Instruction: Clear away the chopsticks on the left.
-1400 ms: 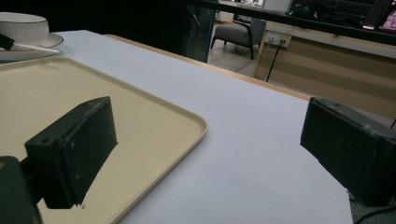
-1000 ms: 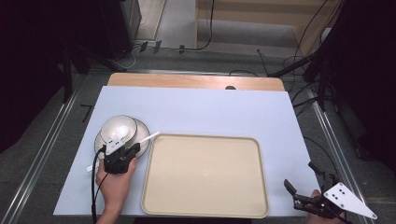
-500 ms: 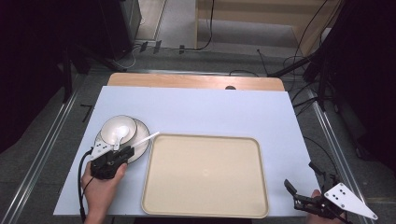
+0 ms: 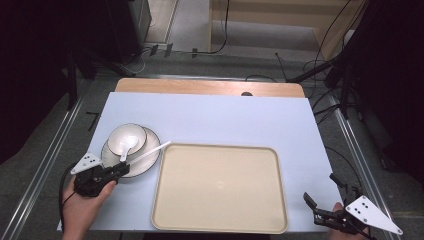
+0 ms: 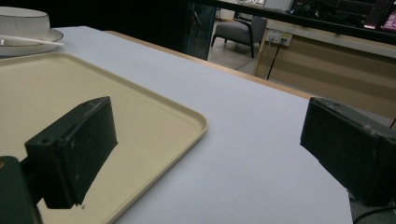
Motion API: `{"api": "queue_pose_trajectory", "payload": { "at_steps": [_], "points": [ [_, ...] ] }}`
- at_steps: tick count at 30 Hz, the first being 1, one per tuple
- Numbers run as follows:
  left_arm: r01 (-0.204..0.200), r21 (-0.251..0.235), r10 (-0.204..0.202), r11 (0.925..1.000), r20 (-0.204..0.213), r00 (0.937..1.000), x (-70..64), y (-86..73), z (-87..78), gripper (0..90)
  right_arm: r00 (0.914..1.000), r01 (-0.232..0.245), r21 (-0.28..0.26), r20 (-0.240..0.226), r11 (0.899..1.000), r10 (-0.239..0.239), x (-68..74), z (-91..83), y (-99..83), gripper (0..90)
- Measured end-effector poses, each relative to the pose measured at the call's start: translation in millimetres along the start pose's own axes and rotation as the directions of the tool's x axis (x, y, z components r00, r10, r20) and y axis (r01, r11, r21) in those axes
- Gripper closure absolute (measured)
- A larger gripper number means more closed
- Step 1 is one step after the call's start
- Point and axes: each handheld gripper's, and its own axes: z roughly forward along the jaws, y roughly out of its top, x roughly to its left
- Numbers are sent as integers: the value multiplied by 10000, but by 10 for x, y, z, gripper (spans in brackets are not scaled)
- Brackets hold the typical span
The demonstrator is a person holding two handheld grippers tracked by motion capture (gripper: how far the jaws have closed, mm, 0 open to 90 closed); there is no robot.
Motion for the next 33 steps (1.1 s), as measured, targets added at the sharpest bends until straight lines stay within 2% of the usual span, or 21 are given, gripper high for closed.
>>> {"api": "queue_pose_trajectory", "payload": {
  "at_steps": [1, 7, 12, 20, 30, 33],
  "points": [
    [-96, 127, 97, 9999, -121, 9999, 34, -9, -22, 770, 10000, -10, 8, -16, 10000, 10, -4, 1, -3, 37],
    [94, 68, -94, 9999, -9, 10000, 142, -32, -72, 769, 10000, -18, 29, -12, 10000, 18, -12, 6, -9, 37],
    [-34, 272, 36, 9996, -96, 9999, 146, -38, -27, 770, 10000, 34, 80, -28, 10000, -34, 2, 11, -6, 37],
    [12, 405, 3, 9992, -370, 9993, 158, -46, 0, 773, 10000, 49, 74, -55, 10000, -49, 0, 15, -8, 37],
    [-88, 664, 107, 9978, -287, 9995, 112, -40, 59, 786, 10000, 41, 83, -32, 10000, -41, 3, 12, -8, 37],
    [-277, 952, 295, 9951, -183, 9994, 91, -20, 108, 789, 10000, 68, 71, -36, 10000, -68, 4, 16, -8, 37]
  ]
}}
